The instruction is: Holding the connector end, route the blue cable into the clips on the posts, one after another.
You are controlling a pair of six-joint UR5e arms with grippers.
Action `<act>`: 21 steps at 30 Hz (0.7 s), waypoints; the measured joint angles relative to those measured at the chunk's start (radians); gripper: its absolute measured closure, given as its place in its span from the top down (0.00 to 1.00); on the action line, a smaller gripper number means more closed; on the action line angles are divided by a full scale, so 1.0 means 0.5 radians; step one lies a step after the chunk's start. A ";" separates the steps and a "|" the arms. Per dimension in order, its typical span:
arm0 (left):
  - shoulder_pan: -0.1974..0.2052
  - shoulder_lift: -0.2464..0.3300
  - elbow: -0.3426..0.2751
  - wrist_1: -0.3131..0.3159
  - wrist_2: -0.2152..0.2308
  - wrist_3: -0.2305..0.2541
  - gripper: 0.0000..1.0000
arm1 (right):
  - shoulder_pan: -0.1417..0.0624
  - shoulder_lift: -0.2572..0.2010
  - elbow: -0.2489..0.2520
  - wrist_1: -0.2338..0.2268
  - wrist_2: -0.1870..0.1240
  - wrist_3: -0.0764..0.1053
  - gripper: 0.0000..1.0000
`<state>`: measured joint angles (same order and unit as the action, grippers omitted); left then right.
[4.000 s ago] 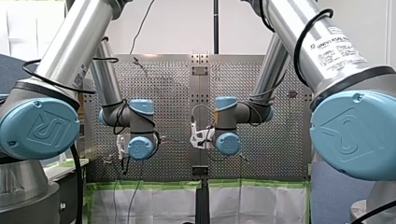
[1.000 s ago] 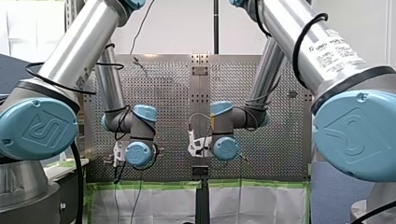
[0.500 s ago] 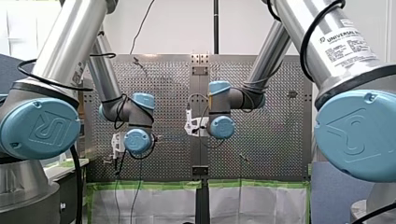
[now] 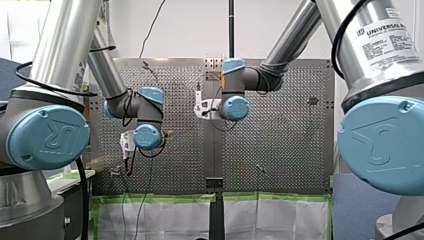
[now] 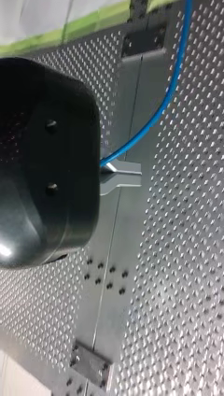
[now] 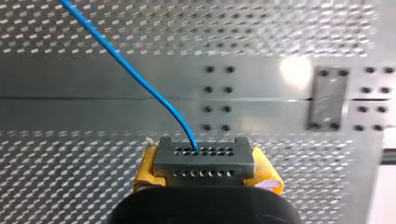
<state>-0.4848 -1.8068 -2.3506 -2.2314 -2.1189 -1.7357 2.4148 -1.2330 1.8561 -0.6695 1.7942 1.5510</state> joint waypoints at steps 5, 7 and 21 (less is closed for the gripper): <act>0.037 0.090 0.023 -0.037 0.032 -0.052 0.00 | 0.010 -0.067 -0.088 0.090 -0.022 -0.010 0.00; 0.051 0.128 0.041 -0.068 0.037 -0.079 0.00 | 0.007 -0.093 -0.118 0.121 -0.042 -0.005 0.00; 0.123 0.373 0.214 -0.308 0.109 -0.138 0.00 | 0.011 -0.138 -0.164 0.326 -0.189 0.024 0.00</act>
<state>-0.4231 -1.6201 -2.2435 -2.3853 -2.0645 -1.8045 2.4204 -1.3019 1.7743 -0.5066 1.6995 1.5631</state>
